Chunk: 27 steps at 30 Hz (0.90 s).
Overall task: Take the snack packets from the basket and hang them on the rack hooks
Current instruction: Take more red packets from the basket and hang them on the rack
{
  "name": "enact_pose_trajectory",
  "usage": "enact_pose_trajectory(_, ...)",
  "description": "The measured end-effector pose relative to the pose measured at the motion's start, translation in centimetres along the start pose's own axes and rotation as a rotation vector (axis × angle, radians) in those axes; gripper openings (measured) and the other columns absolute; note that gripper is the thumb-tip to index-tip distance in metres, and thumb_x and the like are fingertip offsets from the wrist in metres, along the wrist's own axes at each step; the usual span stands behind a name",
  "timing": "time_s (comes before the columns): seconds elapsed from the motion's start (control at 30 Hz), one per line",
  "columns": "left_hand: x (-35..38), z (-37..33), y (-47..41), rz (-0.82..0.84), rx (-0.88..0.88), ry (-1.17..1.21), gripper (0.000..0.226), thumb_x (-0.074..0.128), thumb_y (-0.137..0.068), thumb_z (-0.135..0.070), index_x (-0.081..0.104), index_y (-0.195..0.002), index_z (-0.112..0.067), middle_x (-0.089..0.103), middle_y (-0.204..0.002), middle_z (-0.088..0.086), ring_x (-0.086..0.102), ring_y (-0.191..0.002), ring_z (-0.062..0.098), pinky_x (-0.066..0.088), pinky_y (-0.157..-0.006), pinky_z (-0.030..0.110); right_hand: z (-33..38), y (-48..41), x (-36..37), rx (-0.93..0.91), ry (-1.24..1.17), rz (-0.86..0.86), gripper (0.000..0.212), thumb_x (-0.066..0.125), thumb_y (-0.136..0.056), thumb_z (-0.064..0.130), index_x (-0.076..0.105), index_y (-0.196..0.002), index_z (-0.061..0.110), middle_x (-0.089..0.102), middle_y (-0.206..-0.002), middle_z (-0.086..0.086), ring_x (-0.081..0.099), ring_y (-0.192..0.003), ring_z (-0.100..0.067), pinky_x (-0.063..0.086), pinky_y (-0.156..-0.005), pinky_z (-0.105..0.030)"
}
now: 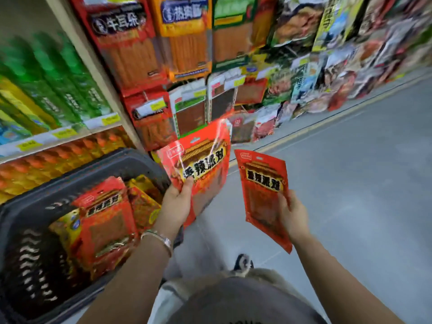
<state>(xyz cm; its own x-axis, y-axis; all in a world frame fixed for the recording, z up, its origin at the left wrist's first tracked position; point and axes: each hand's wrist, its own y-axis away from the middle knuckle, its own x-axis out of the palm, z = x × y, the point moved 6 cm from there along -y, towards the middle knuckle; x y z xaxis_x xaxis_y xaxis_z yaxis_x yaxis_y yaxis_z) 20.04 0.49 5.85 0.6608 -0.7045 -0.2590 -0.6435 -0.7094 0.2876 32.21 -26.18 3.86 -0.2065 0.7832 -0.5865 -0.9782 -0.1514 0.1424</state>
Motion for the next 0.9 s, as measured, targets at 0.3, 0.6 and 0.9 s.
enact_pose_trajectory(0.3, 11.2, -6.0, -2.6, -0.035, 0.07, -0.009, 0.021, 0.058, -0.088, -0.013, 0.061, -0.076, -0.03, 0.062, -0.067, -0.023, 0.055, -0.057, -0.018, 0.041, -0.057, 0.008, -0.4, -9.7, -8.9, -0.057, -0.143, -0.014, 0.023, 0.047, -0.094, 0.01, 0.059, -0.089, 0.029, 0.064, -0.065, 0.029, 0.057, -0.06, 0.016, 0.04, -0.052, -0.002)
enact_pose_trajectory(0.6, 12.3, -18.2, -10.5, -0.217, 0.183, 0.047, 0.032, 0.056, -0.085, -0.057, 0.06, -0.068, -0.029, 0.057, -0.058, -0.02, 0.053, -0.059, -0.003, 0.037, -0.058, 0.026, 8.7, -23.0, -13.7, -0.299, -0.164, -0.166, 0.018, 0.048, -0.097, 0.029, 0.061, -0.093, 0.019, 0.063, -0.079, 0.011, 0.057, -0.075, -0.006, 0.036, -0.061, -0.022)
enact_pose_trajectory(0.9, 11.3, -33.0, -18.8, -0.214, 0.506, 0.165, 0.022, 0.06, -0.087, -0.047, 0.066, -0.105, -0.036, 0.067, -0.105, -0.019, 0.061, -0.105, 0.009, 0.046, -0.096, 0.038, 23.4, -35.2, -17.2, -0.548, -0.281, -0.197, 0.026, 0.052, -0.095, 0.03, 0.054, -0.069, 0.031, 0.057, -0.063, 0.016, 0.052, -0.058, 0.015, 0.035, -0.05, -0.004)
